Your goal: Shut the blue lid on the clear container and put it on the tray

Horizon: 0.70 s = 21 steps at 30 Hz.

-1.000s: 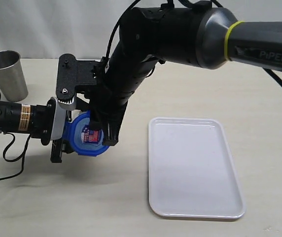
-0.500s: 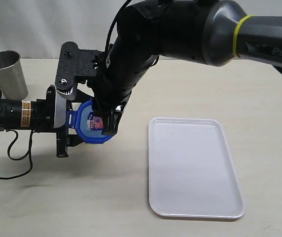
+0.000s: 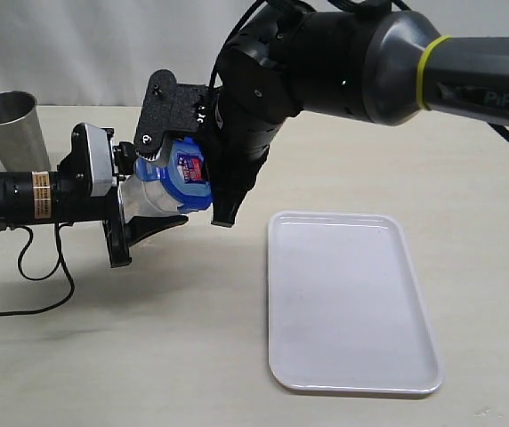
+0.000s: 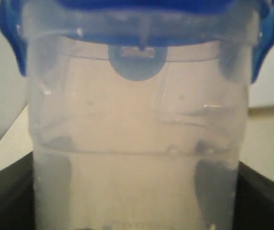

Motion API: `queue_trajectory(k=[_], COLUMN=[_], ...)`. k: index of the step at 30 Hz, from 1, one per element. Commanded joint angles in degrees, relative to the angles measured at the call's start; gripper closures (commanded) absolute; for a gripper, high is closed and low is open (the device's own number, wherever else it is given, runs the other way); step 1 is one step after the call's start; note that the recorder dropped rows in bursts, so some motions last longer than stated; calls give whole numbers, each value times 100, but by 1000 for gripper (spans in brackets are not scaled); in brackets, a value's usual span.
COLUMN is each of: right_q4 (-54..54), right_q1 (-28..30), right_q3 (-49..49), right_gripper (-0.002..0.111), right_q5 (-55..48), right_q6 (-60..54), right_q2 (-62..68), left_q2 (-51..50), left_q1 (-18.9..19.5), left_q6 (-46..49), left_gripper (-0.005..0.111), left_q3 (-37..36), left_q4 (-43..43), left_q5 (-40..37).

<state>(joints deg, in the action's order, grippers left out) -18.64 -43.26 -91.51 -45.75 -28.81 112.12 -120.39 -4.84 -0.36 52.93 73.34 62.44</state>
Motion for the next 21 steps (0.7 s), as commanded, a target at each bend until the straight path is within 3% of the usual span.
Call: queue_trajectory(k=[1, 21], right_q4=[20, 403], right_q1=[12, 12], right_q3=[24, 24], right_gripper=[71, 71], right_q5=[216, 484], right_q6=[342, 1068], right_q2=[-43, 250], left_q2=[142, 142], left_q1=[-50, -50], left_q6=[-106, -468], left_gripper=[107, 107], left_q3=[57, 57], left_q4=[-129, -162], left_q5=[664, 753])
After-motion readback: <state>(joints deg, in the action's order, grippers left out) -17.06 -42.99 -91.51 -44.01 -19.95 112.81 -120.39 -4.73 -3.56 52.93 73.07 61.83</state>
